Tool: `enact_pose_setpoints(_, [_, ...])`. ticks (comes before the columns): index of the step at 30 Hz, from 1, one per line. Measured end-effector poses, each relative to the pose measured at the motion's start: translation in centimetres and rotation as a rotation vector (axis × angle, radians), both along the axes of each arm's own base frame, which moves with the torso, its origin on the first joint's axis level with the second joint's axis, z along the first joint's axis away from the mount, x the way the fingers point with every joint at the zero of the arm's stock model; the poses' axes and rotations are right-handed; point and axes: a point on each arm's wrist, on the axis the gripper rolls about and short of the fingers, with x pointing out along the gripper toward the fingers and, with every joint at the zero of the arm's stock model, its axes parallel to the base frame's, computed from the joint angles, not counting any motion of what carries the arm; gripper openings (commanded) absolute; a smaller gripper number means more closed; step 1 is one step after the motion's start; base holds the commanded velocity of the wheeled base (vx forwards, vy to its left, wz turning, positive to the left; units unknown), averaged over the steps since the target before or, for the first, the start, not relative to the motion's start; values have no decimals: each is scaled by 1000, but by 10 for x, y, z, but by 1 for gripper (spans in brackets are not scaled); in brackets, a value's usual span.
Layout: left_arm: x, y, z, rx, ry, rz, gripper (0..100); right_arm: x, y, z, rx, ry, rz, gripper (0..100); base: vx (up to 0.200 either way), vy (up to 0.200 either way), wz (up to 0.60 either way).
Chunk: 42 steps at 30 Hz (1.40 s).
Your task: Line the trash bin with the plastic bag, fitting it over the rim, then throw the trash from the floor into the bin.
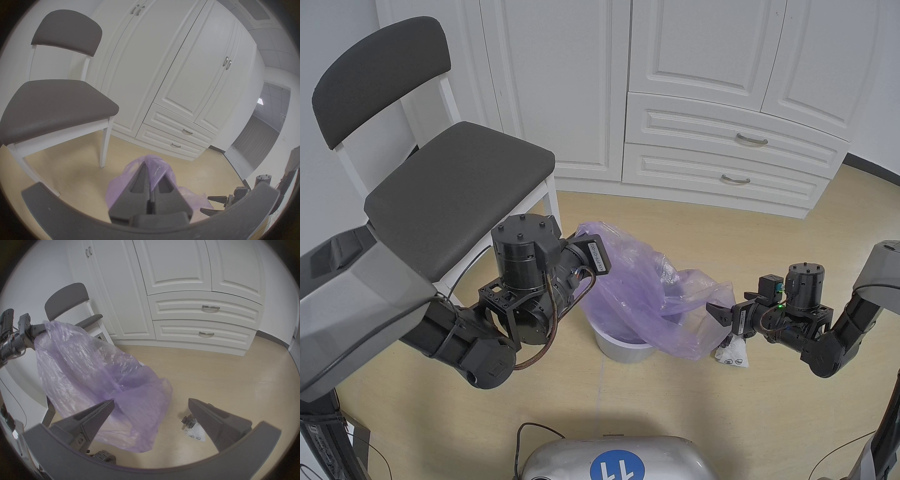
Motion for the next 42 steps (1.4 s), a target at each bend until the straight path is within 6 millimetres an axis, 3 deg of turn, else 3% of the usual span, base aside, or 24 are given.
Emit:
enact_pose_setpoints(5, [0,2,3,-4,-5,4,0,5,-5,-12,-6,6,-14,100,0,0,0])
enact_pose_setpoints(20, [3,8,9,-7,-10,20,0,-14,-7,-33,-115,43,99,100,0,0,0])
enact_pose_setpoints(31, [3,11,13,-12,-16,28,0,4,-19,-49,-139,24,55,100,0,0,0])
enact_pose_setpoints(42, [4,13,14,-14,-20,31,0,5,-23,-61,-143,64,49,100,0,0,0])
